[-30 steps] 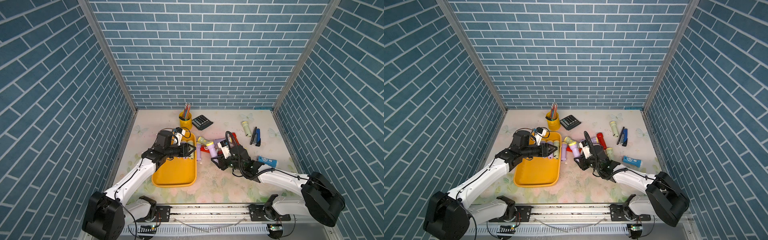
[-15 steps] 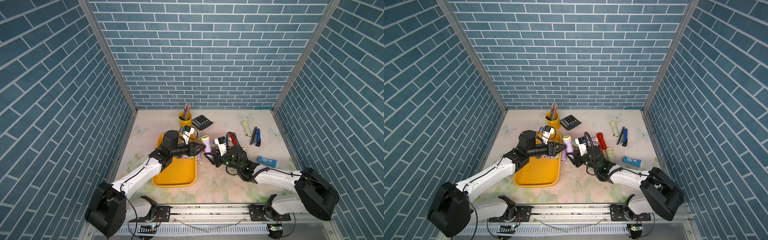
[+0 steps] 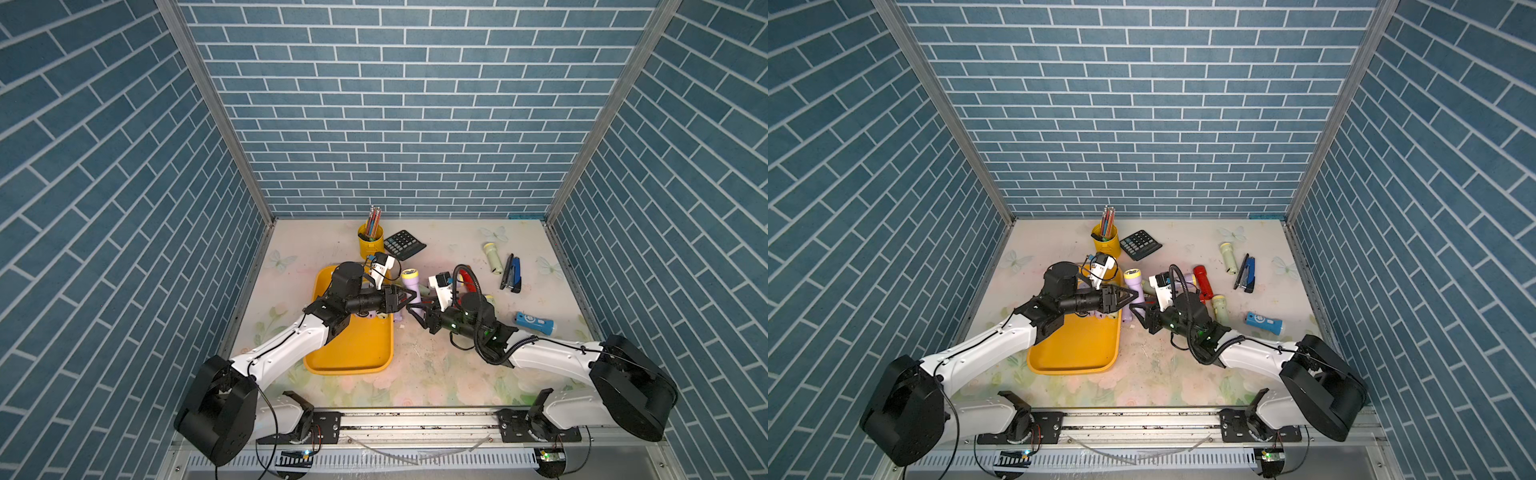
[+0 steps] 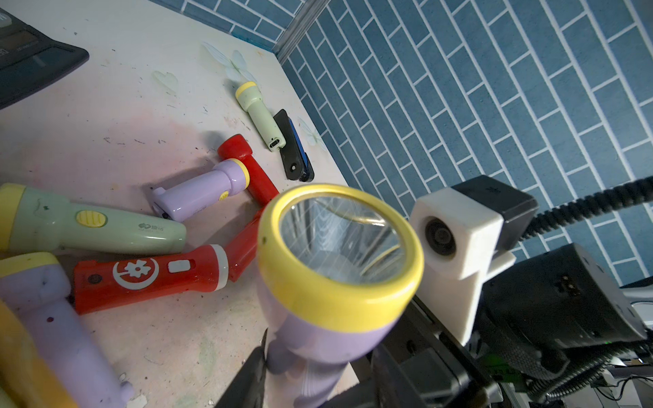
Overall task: Put the flashlights into the storage boxes
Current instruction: Pick up the flashlight from the center of the board.
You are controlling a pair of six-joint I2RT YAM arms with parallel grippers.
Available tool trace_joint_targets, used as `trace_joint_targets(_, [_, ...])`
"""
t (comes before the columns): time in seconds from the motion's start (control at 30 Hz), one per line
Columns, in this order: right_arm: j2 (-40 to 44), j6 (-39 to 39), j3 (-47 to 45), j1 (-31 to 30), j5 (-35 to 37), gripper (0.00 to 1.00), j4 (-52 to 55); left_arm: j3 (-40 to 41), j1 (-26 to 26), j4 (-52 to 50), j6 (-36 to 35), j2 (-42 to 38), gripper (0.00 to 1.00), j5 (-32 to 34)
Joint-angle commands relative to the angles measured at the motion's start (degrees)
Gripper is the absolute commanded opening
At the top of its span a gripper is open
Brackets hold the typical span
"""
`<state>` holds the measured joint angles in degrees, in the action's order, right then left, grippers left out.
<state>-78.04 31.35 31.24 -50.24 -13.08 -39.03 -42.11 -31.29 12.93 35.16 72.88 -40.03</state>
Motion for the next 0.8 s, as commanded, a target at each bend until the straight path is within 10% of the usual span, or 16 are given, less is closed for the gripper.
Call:
trace_joint_targets(0.0, [-0.97,1.59,2.16,-0.39,0.43,0.16,-2.92,0.27,-1.00,2.05,-0.22,0.42,0.49,0.24])
trace_joint_targets(0.77, [-1.36,1.78,2.15,-0.73,0.95,0.21,-3.80,-1.53,-3.04,-0.43,0.09,2.47,0.35,4.75])
